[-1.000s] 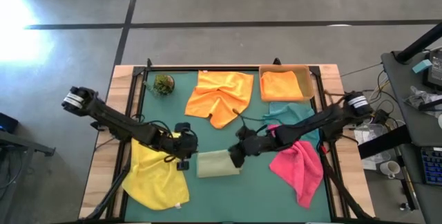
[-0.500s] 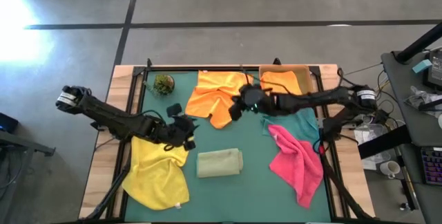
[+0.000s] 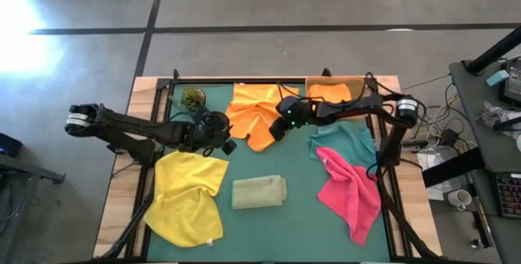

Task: Fold microfiber towels
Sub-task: Adjust the orange bin

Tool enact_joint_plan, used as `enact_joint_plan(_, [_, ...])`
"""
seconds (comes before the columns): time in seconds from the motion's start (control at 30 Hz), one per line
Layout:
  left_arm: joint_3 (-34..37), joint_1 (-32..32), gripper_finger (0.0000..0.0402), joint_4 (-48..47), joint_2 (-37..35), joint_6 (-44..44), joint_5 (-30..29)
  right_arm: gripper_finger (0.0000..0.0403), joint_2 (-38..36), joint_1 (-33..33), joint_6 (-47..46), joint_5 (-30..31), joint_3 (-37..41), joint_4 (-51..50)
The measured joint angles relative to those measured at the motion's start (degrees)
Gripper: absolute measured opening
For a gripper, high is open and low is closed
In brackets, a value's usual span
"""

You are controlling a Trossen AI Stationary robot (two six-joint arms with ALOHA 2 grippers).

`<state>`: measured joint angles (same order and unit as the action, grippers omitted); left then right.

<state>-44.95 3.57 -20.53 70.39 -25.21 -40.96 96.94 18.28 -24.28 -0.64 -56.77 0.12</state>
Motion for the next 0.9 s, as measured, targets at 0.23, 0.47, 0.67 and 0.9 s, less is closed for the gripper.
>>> enact_joint_plan(0.23, [0.0, -3.3, 0.0096, 0.0, 0.0, -0.1, 0.1, 0.0034, 4.7, 0.0, 0.3, -6.0, 0.0, -2.3])
enact_joint_plan(0.47, [0.0, -3.6, 0.0096, 0.0, 0.0, 0.4, 0.1, 0.0034, 3.6, -2.4, -4.1, -6.6, -0.3, -13.1])
enact_joint_plan(0.67, [0.0, -3.6, 0.0096, -2.0, 0.0, 0.6, 0.6, 0.0034, 0.1, -6.3, -10.0, -7.3, 0.0, -23.0])
enact_joint_plan(0.9, [0.1, -3.6, 0.0096, -5.8, 0.1, 0.7, 1.7, 0.0034, -1.9, -10.7, -16.5, -6.8, -0.1, -38.5])
